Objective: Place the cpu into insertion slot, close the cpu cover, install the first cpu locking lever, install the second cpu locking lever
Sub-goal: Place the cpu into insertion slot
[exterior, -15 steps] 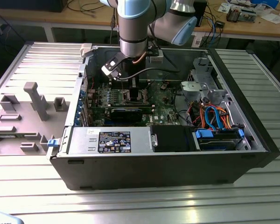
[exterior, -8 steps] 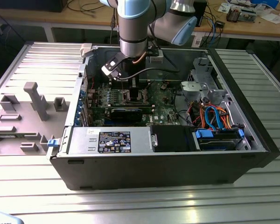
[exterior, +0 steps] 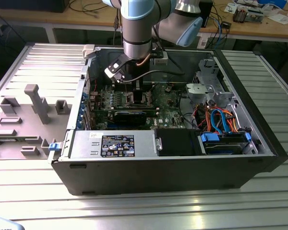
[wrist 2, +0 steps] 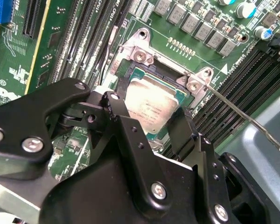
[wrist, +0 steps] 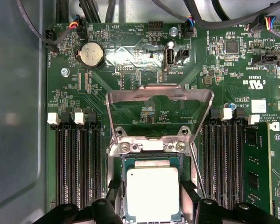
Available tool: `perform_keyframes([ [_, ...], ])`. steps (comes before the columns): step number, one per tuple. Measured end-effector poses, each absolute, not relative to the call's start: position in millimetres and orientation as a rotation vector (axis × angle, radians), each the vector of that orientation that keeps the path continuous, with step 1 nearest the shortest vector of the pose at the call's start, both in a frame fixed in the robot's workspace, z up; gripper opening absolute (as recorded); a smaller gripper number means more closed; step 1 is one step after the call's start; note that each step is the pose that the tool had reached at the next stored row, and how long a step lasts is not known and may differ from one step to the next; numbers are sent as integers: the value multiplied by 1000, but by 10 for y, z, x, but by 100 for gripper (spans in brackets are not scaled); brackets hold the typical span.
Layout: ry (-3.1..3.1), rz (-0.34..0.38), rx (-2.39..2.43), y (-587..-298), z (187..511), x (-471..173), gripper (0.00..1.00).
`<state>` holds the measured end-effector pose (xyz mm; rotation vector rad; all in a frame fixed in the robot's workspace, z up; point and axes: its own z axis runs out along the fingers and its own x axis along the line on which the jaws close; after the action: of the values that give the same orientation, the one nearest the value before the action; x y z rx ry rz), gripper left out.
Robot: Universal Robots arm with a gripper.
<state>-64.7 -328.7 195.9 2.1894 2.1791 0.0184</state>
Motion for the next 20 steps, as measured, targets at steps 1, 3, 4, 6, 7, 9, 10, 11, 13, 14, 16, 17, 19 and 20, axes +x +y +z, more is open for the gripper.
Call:
perform_keyframes([
  [1, 2179, 18, 2189, -3288, 1960, -648, 62],
  [3, 2179, 18, 2189, -3290, 1960, -648, 62],
  [4, 2179, 18, 2189, -3291, 1968, -648, 62],
  [6, 2179, 18, 2189, -3291, 2000, -648, 62],
  [7, 2179, 18, 2189, -3291, 2016, -648, 62],
  [9, 2179, 18, 2189, -3291, 2020, -648, 62],
  [10, 2179, 18, 2189, -3294, 2021, -648, 62],
  [11, 2179, 18, 2189, -3296, 2021, -648, 62],
  [13, 2179, 17, 2189, -3297, 2021, -648, 62],
  [14, 2179, 17, 2189, -3297, 2021, -648, 62],
  [16, 2178, 15, 2188, -3296, 2027, -647, 60],
  [17, 2178, 15, 2188, -3295, 2036, -648, 53],
  [19, 2178, 15, 2188, -3295, 2057, -648, 48],
  [20, 2178, 15, 2188, -3295, 2058, -648, 42],
])
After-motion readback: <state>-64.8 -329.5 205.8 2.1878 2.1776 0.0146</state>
